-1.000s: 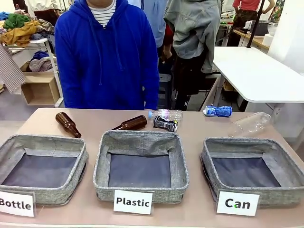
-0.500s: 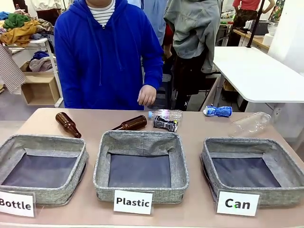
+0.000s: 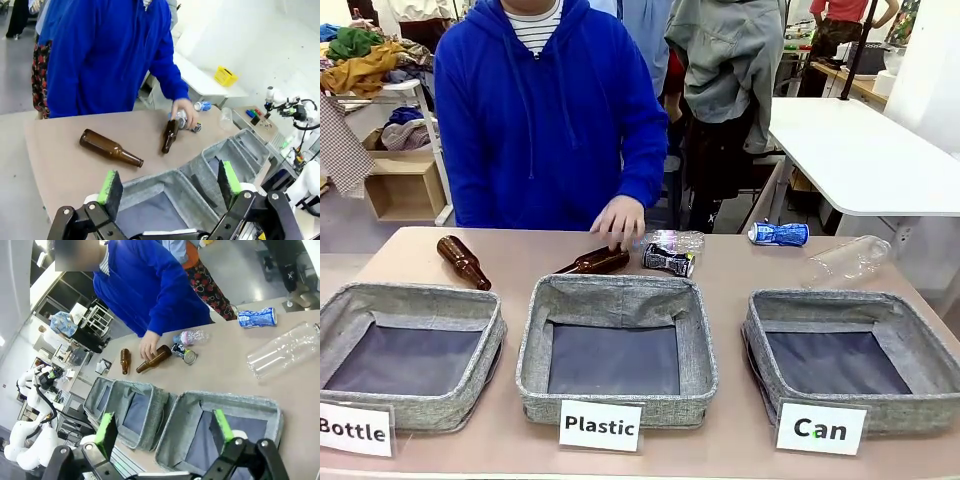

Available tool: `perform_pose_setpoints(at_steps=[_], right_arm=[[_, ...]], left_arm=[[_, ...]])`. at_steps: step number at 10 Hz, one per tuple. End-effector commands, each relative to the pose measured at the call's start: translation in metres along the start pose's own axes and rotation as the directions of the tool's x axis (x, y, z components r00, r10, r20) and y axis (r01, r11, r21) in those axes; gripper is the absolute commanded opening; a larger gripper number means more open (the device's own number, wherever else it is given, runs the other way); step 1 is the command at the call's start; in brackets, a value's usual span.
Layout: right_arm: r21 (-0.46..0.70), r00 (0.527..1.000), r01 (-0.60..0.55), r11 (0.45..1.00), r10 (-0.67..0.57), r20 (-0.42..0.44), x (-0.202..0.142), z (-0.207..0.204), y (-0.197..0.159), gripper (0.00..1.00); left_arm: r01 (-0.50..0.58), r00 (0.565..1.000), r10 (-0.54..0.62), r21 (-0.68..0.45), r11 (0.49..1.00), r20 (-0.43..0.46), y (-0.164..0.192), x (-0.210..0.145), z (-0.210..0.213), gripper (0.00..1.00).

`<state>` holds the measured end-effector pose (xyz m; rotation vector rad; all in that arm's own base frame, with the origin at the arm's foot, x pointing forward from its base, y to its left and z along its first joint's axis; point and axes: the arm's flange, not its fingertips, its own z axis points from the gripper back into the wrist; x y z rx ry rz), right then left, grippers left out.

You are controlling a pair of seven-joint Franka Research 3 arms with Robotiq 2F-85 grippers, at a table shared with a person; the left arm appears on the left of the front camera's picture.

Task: Sort the can waste into the basket.
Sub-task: Pick up the can waste from the table and place it in the right Fabric basket.

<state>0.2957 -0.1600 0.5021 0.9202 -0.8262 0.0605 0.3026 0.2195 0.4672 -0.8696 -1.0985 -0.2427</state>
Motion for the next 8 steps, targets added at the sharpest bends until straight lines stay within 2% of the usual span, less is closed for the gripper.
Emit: perform_pose_setpoints(at_steps=[1,2,3,5,6,7,8], right_arm=[[0.012,1.000,-0.025,1.000,0.025,0.010,0.002,0.000,-0.001,1.00],[0.012,1.000,-0.025,1.000,0.025,0.010,0.002,0.000,-0.001,1.00],[0.000,1.000,0.000,1.000,0.000,0.000,0.000,0.000,0.000,1.00],[-0.206,0.990,-0.141,0.968,0.132,-0.058,0.023,-0.027,0.014,1.00],[-0.309,0.962,-0.270,0.912,0.239,-0.134,0.040,-0.048,0.024,1.00],[-0.406,0.896,-0.440,0.801,0.360,-0.262,0.063,-0.074,0.031,1.00],[-0.396,0.791,-0.608,0.688,0.482,-0.378,0.082,-0.098,0.035,1.00]], left_arm=[[0.020,1.000,-0.020,-0.014,1.000,-0.004,0.001,-0.006,-0.003,1.00],[0.000,1.000,0.000,0.000,1.000,0.000,0.000,0.000,0.000,1.00],[-0.026,0.995,0.022,-0.047,0.999,-0.093,-0.001,0.001,-0.010,1.00],[-0.160,0.966,0.113,-0.199,0.967,-0.231,0.020,0.007,-0.017,1.00],[-0.232,0.943,0.162,-0.221,0.947,-0.292,0.029,0.003,-0.016,1.00],[-0.298,0.919,0.211,-0.236,0.925,-0.334,0.040,-0.004,-0.016,1.00],[-0.338,0.898,0.226,-0.264,0.903,-0.377,0.047,-0.007,-0.016,1.00]])
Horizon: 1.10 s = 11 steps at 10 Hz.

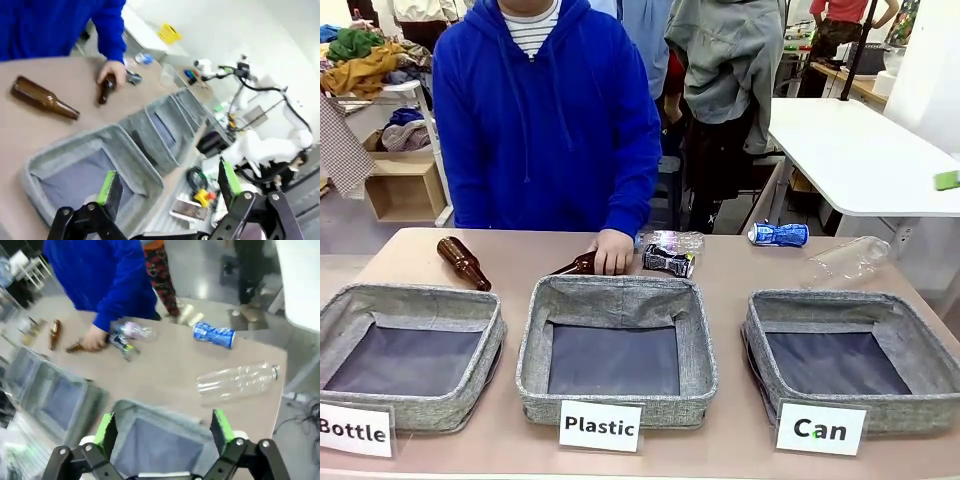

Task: Sort the can waste into the basket.
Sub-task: Pick up the can waste from the table and place it in the right Fabric basket.

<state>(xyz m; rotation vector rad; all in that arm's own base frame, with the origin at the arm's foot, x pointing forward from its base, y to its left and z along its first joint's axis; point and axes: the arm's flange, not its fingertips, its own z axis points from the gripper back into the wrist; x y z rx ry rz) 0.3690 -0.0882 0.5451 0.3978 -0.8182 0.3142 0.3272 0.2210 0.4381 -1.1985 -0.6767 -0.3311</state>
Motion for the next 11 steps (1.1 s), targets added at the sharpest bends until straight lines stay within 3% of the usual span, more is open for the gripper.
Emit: perform_pose_setpoints(at_steps=[1,2,3,4,5,6,8,9,11], right_arm=[[-0.145,0.902,-0.419,0.896,0.393,-0.181,0.040,-0.037,-0.007,1.00],[-0.174,0.822,-0.549,0.817,0.492,-0.285,0.054,-0.059,-0.002,1.00],[-0.116,0.754,-0.622,0.774,0.552,-0.357,0.059,-0.085,0.004,1.00],[-0.119,0.751,-0.620,0.776,0.541,-0.379,0.057,-0.100,0.008,1.00],[-0.391,0.864,-0.474,0.789,0.333,-0.377,0.042,-0.089,0.018,1.00],[-0.087,0.814,-0.524,0.847,0.468,-0.344,0.056,-0.100,0.015,1.00],[-0.087,0.814,-0.524,0.847,0.468,-0.344,0.056,-0.100,0.015,1.00],[-0.157,0.807,-0.540,0.827,0.456,-0.375,0.052,-0.108,0.014,1.00],[-0.019,0.610,-0.726,0.687,0.632,-0.479,0.099,-0.136,0.002,1.00]], left_arm=[[-0.119,0.989,0.115,-0.037,0.992,-0.091,0.023,0.008,0.010,1.00],[-0.168,0.980,0.164,-0.033,0.985,-0.114,0.029,0.009,0.008,1.00],[-0.173,0.980,0.164,-0.080,0.982,-0.116,0.032,0.010,0.002,1.00],[-0.120,0.990,0.117,-0.039,0.992,-0.080,0.018,-0.002,0.006,1.00],[-0.120,0.990,0.117,-0.039,0.992,-0.080,0.018,-0.002,0.006,1.00],[-0.120,0.990,0.117,-0.039,0.992,-0.080,0.018,-0.002,0.006,1.00],[-0.120,0.990,0.117,-0.039,0.992,-0.080,0.018,-0.002,0.006,1.00],[-0.120,0.990,0.117,-0.039,0.992,-0.080,0.018,-0.002,0.006,1.00],[-0.144,0.987,0.140,-0.039,0.989,-0.076,0.021,-0.006,0.004,1.00]])
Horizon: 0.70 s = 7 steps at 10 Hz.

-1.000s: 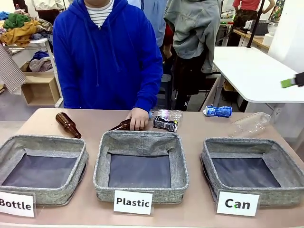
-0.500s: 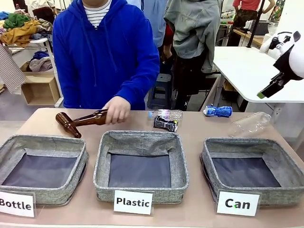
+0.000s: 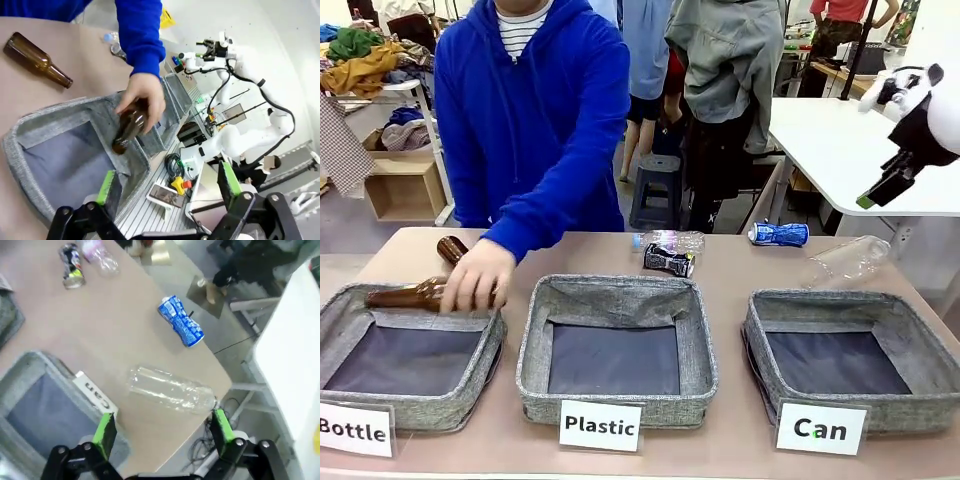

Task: Sort the can waste into the basket.
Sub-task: Pick up the can waste from the table and place it in the right Fabric basket.

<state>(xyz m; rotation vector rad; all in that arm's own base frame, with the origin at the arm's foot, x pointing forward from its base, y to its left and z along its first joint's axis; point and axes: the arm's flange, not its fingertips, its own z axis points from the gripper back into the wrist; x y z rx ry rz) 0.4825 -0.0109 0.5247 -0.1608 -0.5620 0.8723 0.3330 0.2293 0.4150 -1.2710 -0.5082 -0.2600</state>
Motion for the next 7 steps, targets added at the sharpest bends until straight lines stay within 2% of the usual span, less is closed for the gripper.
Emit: perform_pose_setpoints(at_steps=[1,2,4,6,7], right_arm=[[0.034,0.951,-0.278,0.960,0.280,-0.134,0.049,-0.027,-0.054,1.00],[0.083,0.917,-0.365,0.927,0.373,-0.143,0.071,-0.045,-0.073,1.00],[0.192,0.877,-0.426,0.884,0.456,-0.152,0.100,-0.085,-0.105,1.00],[0.262,0.839,-0.490,0.832,0.531,-0.121,0.113,-0.130,-0.119,1.00],[0.286,0.826,-0.505,0.815,0.552,-0.114,0.117,-0.152,-0.124,1.00]], left_arm=[[0.138,0.986,-0.133,-0.046,0.989,0.098,-0.043,-0.024,0.033,1.00],[0.199,0.973,-0.190,-0.058,0.978,0.127,-0.068,-0.049,0.045,1.00],[0.307,0.947,-0.299,-0.059,0.950,0.118,-0.096,-0.084,0.052,1.00],[0.448,0.883,-0.430,-0.064,0.892,0.187,-0.119,-0.125,0.070,1.00],[0.488,0.862,-0.468,-0.069,0.870,0.192,-0.128,-0.133,0.075,1.00]])
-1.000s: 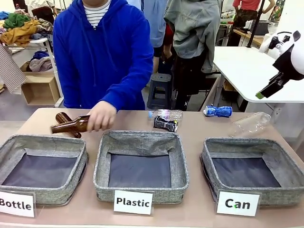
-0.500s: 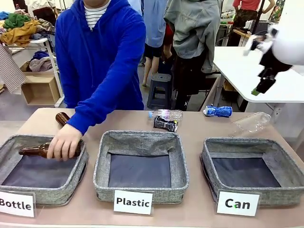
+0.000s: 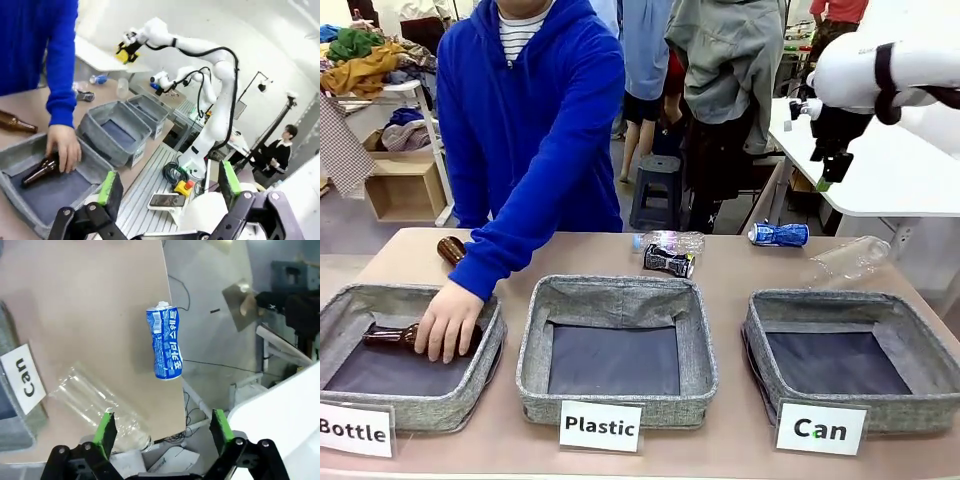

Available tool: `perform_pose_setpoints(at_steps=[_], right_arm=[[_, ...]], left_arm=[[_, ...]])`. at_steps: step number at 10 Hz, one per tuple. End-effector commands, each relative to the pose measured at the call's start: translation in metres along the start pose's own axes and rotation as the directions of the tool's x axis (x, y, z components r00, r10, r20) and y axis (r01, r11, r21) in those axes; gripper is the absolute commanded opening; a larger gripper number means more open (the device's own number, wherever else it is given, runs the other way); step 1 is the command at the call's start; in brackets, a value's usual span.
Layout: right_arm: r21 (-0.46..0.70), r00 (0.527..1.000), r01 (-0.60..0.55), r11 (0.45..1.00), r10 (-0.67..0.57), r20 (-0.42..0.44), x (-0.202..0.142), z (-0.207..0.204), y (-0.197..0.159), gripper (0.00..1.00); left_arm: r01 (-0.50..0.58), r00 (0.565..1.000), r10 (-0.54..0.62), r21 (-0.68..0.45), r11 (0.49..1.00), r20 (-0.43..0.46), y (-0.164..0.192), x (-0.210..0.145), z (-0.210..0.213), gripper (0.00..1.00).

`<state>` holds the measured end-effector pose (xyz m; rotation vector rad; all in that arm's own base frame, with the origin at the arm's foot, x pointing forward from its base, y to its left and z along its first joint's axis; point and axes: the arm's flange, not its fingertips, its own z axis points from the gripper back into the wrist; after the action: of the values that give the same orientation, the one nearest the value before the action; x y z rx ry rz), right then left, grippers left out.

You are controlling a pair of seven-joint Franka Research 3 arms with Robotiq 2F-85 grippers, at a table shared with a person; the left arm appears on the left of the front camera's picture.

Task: Sort the can waste into the basket.
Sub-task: Pick up the can waste from the table and place it in the right Fabric basket.

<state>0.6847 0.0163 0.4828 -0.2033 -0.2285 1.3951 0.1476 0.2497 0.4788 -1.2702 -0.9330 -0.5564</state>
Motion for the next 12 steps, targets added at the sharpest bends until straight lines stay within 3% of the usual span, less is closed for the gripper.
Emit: perform_pose_setpoints(at_steps=[1,3,4,6,8,10,12], right_arm=[[0.044,0.995,-0.084,0.995,0.081,0.058,0.000,-0.024,-0.032,1.00],[0.109,0.989,-0.111,0.988,0.099,0.111,0.001,-0.077,-0.043,1.00],[0.067,0.991,-0.104,0.992,0.098,0.090,0.002,-0.098,-0.046,1.00],[0.098,0.982,-0.150,0.984,0.136,0.133,0.002,-0.138,-0.052,1.00],[0.118,0.982,-0.117,0.986,0.097,0.165,-0.001,-0.157,-0.057,1.00],[0.136,0.988,-0.093,0.986,0.074,0.138,-0.001,-0.166,-0.058,1.00],[0.124,0.990,-0.065,0.990,0.048,0.134,-0.002,-0.176,-0.059,1.00]], left_arm=[[0.075,0.997,-0.074,-0.022,0.997,0.011,-0.003,-0.011,0.004,1.00],[0.073,0.997,-0.075,-0.049,0.996,-0.025,0.003,-0.013,-0.001,1.00],[0.064,0.997,-0.065,-0.036,0.997,-0.033,0.005,-0.007,-0.008,1.00],[0.066,0.995,-0.071,-0.062,0.996,-0.070,0.011,-0.003,-0.019,1.00],[0.005,0.981,-0.027,-0.116,0.993,-0.190,0.028,0.010,-0.050,1.00],[-0.173,0.904,0.100,-0.142,0.975,-0.415,0.083,0.028,-0.117,1.00],[-0.359,0.764,0.212,-0.128,0.925,-0.610,0.145,0.028,-0.189,1.00]])
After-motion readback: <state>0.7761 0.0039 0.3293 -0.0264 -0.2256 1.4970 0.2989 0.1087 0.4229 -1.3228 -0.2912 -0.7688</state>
